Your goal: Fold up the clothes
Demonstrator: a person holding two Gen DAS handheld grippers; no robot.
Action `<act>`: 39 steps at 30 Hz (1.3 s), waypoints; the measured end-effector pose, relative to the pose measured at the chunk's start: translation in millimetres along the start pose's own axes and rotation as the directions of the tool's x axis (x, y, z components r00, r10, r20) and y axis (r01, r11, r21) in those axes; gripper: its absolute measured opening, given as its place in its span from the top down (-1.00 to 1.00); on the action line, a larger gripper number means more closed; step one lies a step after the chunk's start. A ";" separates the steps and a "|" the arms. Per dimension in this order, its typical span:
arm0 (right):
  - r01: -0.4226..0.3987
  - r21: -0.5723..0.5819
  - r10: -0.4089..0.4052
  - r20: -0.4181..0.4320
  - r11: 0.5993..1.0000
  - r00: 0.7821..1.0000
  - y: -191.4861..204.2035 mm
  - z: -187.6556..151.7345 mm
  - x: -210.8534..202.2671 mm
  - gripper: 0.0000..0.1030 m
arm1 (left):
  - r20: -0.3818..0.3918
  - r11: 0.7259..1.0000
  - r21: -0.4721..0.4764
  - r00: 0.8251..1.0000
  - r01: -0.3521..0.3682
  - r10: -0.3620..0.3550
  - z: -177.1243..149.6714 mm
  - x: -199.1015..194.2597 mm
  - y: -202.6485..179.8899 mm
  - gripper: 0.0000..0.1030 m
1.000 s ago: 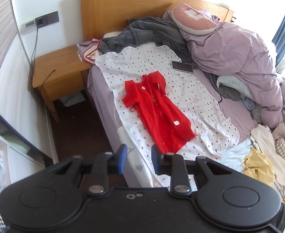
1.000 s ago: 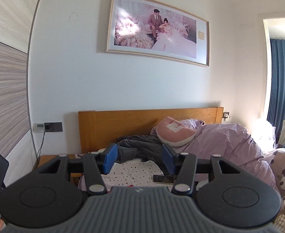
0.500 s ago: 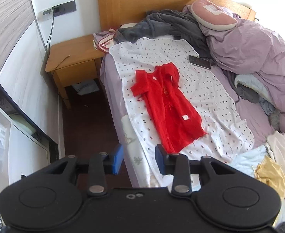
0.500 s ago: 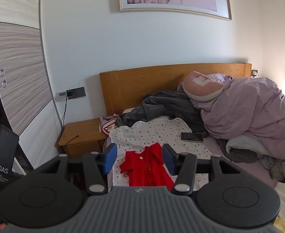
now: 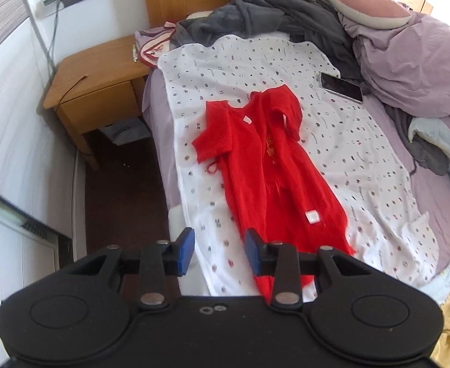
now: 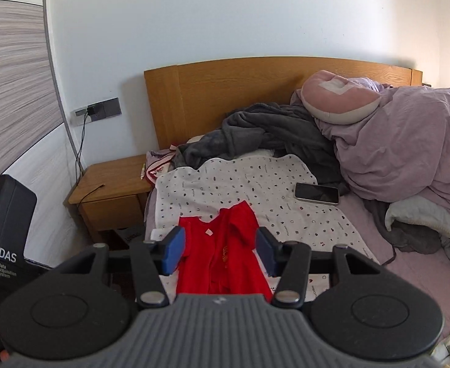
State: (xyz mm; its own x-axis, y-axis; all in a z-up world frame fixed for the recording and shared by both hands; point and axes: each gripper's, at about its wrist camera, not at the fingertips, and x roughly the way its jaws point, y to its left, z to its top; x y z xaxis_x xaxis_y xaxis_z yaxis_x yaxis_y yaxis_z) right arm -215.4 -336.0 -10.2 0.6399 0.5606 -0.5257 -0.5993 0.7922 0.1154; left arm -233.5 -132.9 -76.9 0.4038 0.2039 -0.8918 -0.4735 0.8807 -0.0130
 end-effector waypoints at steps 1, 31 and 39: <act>0.003 0.004 -0.003 -0.002 1.000 1.000 -1.2 1.4 12.6 -0.07 | -0.001 1.000 -0.008 1.000 0.000 0.000 8.7 10.3 3.4 0.32; 0.059 0.087 -0.038 -0.221 0.994 0.975 -71.1 -27.0 370.2 -0.08 | -0.143 0.985 -0.086 0.980 -0.151 0.138 141.4 250.0 11.4 0.31; -0.062 0.077 0.081 -0.285 0.995 0.955 -97.7 -43.9 418.7 -0.10 | -0.160 0.979 -0.077 0.972 -0.188 0.174 140.2 277.1 10.6 0.30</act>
State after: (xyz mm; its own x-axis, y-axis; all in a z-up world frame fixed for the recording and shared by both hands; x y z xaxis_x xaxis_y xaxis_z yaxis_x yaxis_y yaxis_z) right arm 89.9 -189.2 -278.6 0.4249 0.5310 -0.7332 -0.5991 0.7721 0.2120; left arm -16.9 -7.2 -260.8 0.1845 0.2825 -0.9413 -0.5999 0.7911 0.1199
